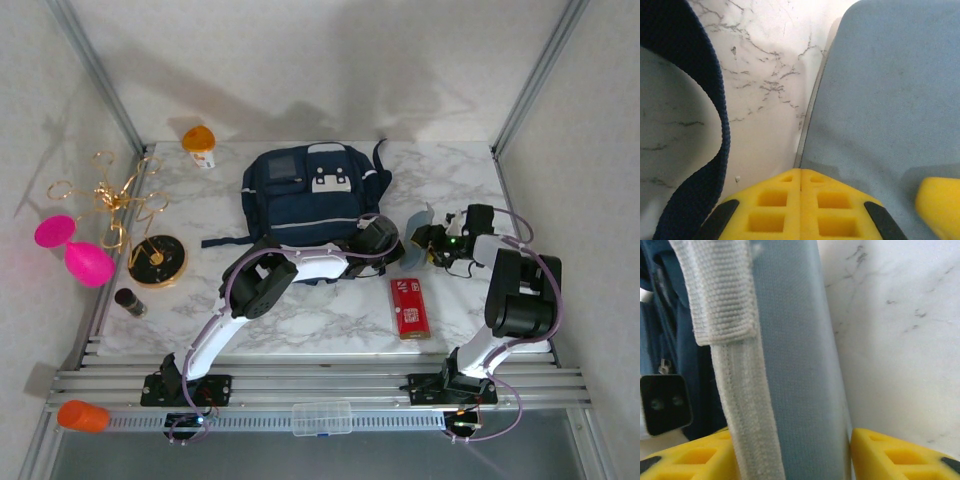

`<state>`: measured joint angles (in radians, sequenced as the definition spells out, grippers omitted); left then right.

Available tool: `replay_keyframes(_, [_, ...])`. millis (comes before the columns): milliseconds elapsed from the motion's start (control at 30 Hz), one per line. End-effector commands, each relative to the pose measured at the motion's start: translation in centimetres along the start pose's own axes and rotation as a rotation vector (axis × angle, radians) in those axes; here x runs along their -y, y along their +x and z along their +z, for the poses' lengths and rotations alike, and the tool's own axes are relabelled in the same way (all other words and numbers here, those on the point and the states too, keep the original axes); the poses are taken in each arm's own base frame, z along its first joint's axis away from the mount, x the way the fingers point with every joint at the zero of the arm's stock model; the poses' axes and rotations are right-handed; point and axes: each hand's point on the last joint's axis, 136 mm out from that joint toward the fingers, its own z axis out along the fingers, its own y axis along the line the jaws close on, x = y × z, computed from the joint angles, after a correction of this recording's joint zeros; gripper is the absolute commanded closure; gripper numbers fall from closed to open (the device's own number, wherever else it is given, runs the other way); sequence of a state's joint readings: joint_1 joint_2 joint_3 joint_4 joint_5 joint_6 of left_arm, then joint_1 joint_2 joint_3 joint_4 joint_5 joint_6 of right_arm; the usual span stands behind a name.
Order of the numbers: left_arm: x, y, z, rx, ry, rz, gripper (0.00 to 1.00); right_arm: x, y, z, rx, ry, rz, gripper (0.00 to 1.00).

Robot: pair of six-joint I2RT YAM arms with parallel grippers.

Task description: Pack books, pencil case, and school supplies into a backpack

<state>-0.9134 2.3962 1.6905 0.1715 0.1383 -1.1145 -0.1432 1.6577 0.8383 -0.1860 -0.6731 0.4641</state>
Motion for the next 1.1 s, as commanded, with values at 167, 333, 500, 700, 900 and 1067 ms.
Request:
replay_keyframes(167, [3.2,-1.4,-1.5,-0.006,0.014,0.051,0.94,-0.7,-0.6,-1.0,0.026,0.022,-0.027,0.61])
replay_keyframes(333, [5.8,-1.6,-4.4,-0.03,0.065,0.096,0.86,-1.6,-1.7,-2.7,0.073,-0.038,-0.003,0.68])
replay_keyframes(500, [7.6,-3.2,-11.7,0.026,0.038,0.29,0.65,-4.1,-1.9,-4.0,0.08,-0.117,-0.02,0.68])
replay_keyframes(700, [1.0,-8.4,-20.5,0.173,-0.314,0.666,0.41,-6.6,-0.2,-4.5,0.06,-0.154,-0.038,0.68])
replay_keyframes(900, [-5.0,-8.9,-23.1,0.077,-0.525,0.97,0.26,-8.4,2.5,-4.2,0.018,-0.178,-0.043,0.69])
replay_keyframes(1067, [-7.9,-8.6,-23.3,0.004,-0.578,1.068,0.13,-9.4,5.3,-3.2,-0.03,-0.191,-0.053,0.68])
